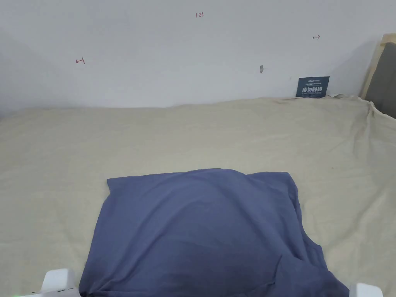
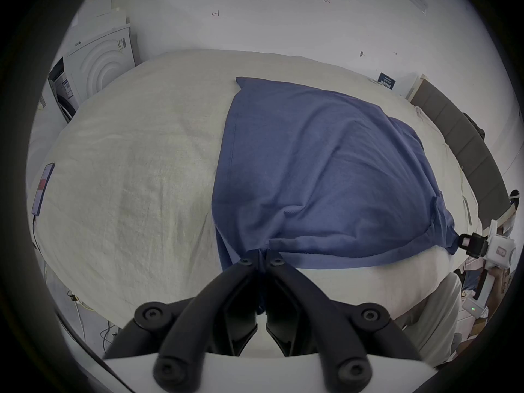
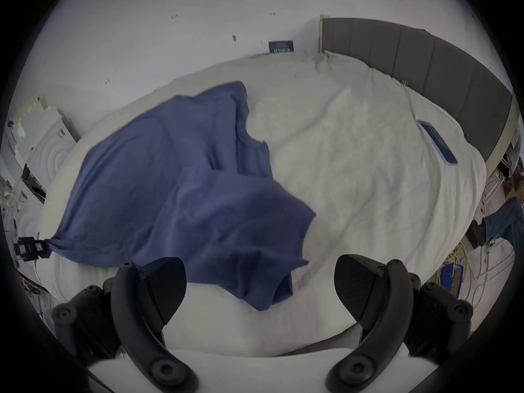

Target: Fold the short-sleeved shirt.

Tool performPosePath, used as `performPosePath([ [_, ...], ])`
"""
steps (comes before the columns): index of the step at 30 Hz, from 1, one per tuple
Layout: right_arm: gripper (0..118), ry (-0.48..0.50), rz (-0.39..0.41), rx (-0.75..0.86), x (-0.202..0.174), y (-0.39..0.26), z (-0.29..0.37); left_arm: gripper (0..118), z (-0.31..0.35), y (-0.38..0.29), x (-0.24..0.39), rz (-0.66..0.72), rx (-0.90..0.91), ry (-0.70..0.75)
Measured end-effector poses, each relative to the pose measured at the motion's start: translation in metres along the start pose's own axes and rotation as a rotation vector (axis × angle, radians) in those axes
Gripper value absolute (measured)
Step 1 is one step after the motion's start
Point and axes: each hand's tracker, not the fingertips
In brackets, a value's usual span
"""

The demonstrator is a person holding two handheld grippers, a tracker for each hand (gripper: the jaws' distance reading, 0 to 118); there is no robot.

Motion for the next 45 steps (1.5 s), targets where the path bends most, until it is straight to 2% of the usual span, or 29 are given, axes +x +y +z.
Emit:
performPosePath([
  [2, 97, -0.006, 0.006, -0.009, -0.002, -0.001, -0.004, 1, 0.001, -0.001, 0.0, 0.003, 0.0, -0.001],
  [4, 73, -0.007, 0.035, -0.009, -0.006, -0.001, -0.006, 1, 0.0, -0.002, -0.001, 0.007, -0.004, -0.002],
  [5, 59, -0.006, 0.053, -0.008, -0.008, -0.001, -0.008, 1, 0.0, -0.002, -0.001, 0.008, -0.004, -0.003],
  [7, 9, -0.001, 0.06, -0.015, -0.013, -0.002, -0.007, 1, -0.001, -0.003, -0.001, 0.011, -0.008, -0.004],
  [8, 4, 0.012, 0.057, -0.013, -0.013, -0.003, -0.006, 1, 0.0, -0.003, -0.001, 0.011, -0.008, -0.004],
  [10, 4, 0.028, 0.044, 0.01, -0.017, -0.005, 0.004, 1, 0.0, -0.003, -0.001, 0.013, -0.007, -0.004],
  [14, 4, 0.024, 0.141, 0.066, -0.025, 0.0, 0.023, 1, 0.001, -0.004, -0.003, 0.024, -0.003, -0.011],
  [25, 4, 0.085, 0.193, 0.227, -0.034, 0.066, 0.059, 1, 0.014, 0.043, -0.002, 0.07, 0.077, -0.037],
  [34, 4, 0.072, 0.239, 0.271, -0.047, 0.147, 0.026, 1, -0.017, 0.13, 0.008, 0.012, 0.149, -0.019],
  [39, 4, 0.052, 0.253, 0.213, -0.059, 0.185, -0.018, 1, -0.063, 0.171, 0.01, -0.029, 0.119, -0.006],
  [45, 4, 0.023, 0.253, 0.111, -0.067, 0.21, -0.081, 1, -0.115, 0.187, 0.022, -0.078, 0.039, 0.045],
])
